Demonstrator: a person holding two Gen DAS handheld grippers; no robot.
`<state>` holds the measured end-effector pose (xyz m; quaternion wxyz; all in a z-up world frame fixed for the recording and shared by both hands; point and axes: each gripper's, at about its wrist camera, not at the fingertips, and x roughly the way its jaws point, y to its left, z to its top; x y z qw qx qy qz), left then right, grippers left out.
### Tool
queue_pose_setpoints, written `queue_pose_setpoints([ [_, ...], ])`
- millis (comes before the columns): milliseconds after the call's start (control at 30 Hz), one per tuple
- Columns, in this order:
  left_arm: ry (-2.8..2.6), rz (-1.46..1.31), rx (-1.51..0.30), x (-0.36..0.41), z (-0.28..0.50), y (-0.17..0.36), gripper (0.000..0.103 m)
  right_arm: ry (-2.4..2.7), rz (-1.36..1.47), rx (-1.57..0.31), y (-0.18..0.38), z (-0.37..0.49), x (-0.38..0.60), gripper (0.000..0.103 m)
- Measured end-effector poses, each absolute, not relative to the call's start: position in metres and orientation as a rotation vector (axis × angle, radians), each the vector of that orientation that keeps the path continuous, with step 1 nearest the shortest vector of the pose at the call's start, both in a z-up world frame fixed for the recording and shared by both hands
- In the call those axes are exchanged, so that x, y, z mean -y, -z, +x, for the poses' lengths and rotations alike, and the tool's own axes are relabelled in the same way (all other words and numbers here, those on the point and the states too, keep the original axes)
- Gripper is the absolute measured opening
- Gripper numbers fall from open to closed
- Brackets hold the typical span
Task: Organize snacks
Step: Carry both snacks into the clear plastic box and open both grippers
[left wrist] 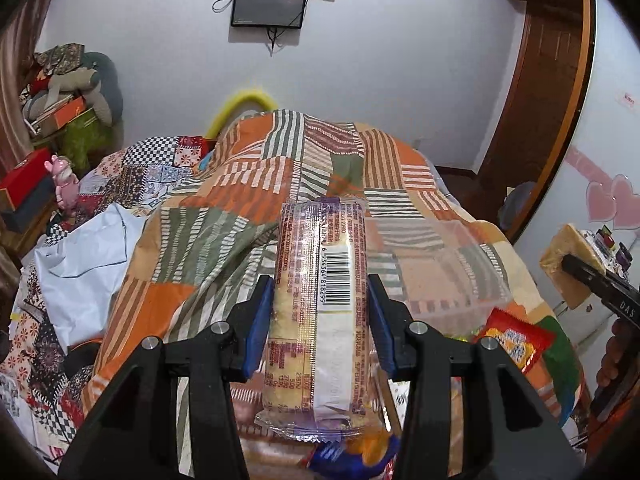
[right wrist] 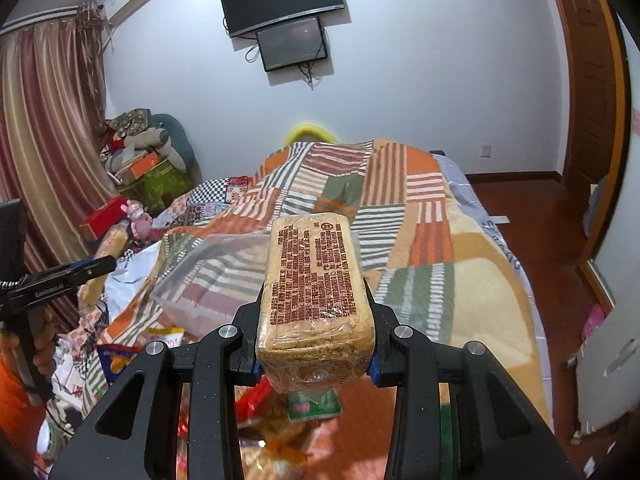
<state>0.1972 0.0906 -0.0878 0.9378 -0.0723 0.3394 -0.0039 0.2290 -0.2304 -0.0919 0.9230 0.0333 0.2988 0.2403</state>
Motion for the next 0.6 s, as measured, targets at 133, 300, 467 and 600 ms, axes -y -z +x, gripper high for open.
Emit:
queue_pose_setpoints([
  [133, 0.024, -0.153, -0.718, -0.087, 0.220, 0.091, 0.045, -0.516, 0.078, -0.626, 0.096, 0.240, 0.223, 0.033],
  [300, 0.031, -0.150, -0.760, -0.086, 0.246, 0.100, 0.045, -0.538, 0.064, -0.656, 0.104, 0.259, 0.209, 0.033],
  [467, 0.052, -0.161, -0.824, -0.090, 0.273, 0.115, 0.045, -0.561, 0.046, -0.709, 0.115, 0.275, 0.199, 0.033],
  [600, 0.055, -0.133, -0.869, -0.089, 0.289, 0.127, 0.045, -0.577, 0.008, -0.742, 0.122, 0.285, 0.189, 0.033],
])
